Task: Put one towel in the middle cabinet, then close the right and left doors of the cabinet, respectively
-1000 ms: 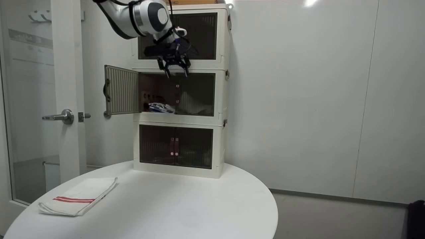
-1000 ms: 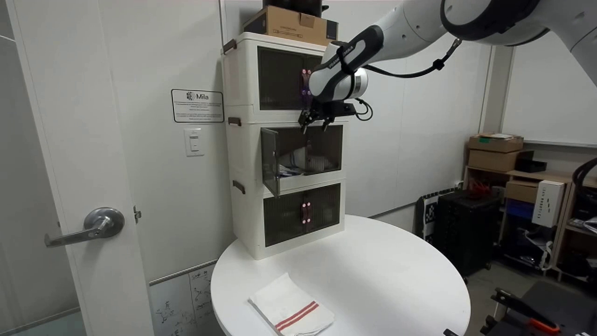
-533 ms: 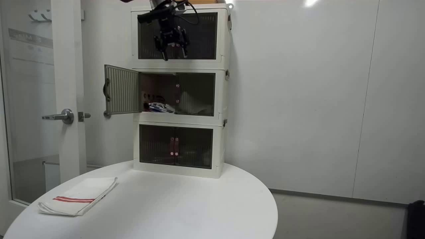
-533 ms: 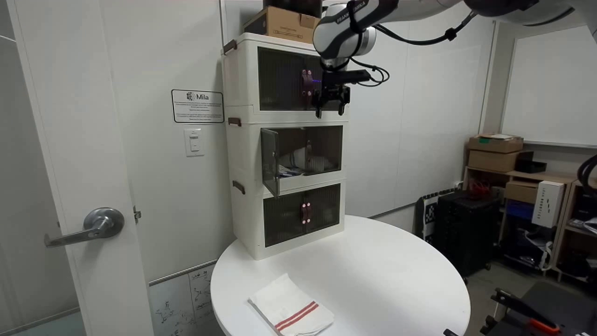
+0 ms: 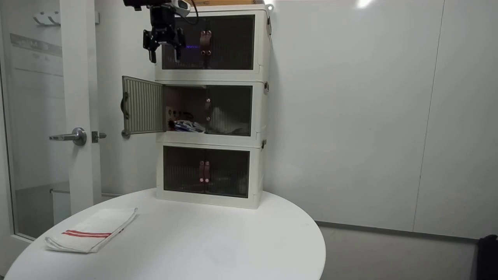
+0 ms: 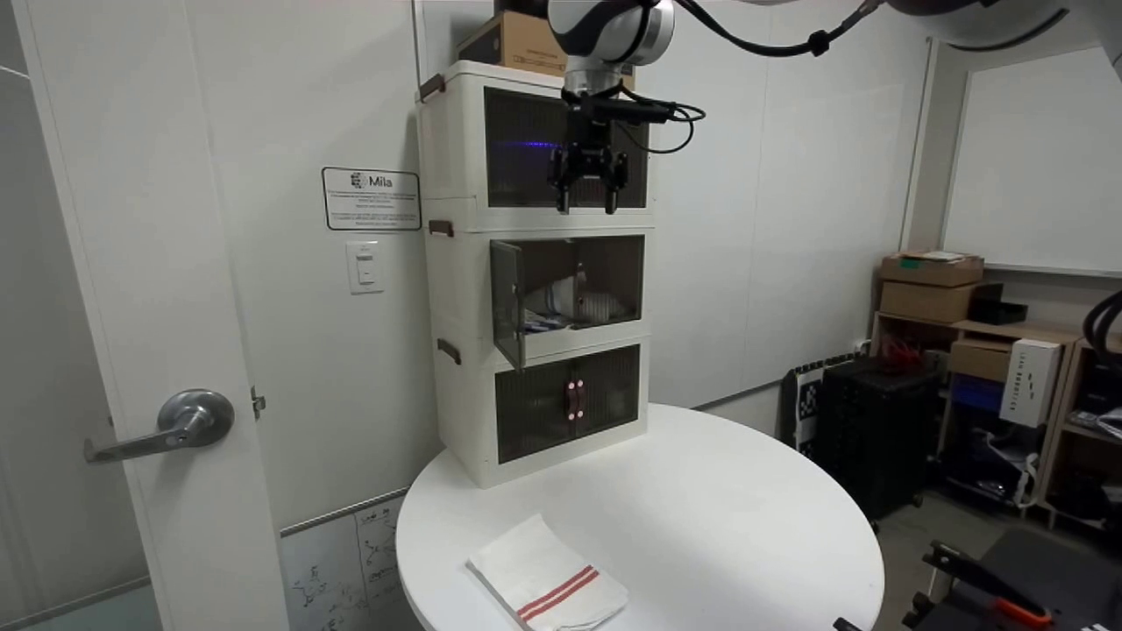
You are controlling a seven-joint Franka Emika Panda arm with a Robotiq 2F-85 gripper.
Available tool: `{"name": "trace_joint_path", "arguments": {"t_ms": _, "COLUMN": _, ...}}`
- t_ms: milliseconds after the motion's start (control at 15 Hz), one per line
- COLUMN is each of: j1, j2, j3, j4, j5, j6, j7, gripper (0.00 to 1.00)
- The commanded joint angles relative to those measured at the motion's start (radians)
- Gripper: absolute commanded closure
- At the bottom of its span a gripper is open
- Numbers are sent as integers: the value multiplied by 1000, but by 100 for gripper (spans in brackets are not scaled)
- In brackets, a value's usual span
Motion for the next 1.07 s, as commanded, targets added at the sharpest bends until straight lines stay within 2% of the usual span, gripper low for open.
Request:
{"name": "trace_joint_path", "arguments": {"t_ms": 0, "j1": 25, "j2": 69, "j3": 16, "j4": 103, "j5": 44, "j6": -77, "j7": 99, "gripper": 0}}
{"name": "trace_joint_path", "arguments": {"t_ms": 467, "j1": 101, "j2": 175, "j3": 23, "j4": 201, "j5": 28, "j6": -77, "j7": 275, "gripper": 0}}
{"name": "trace_joint_path", "arguments": {"t_ms": 867, "j1": 147, "j2": 252, "j3": 18, "j4": 279, "j5": 14, "j6": -98, "j7": 334, "gripper": 0}}
{"name": "trace_joint_path", "arguments": {"t_ms": 1000, "j1": 160, "j2": 272, "j3": 7, "j4": 288, "j5": -15, "j6": -71, "j7": 332, "gripper": 0}}
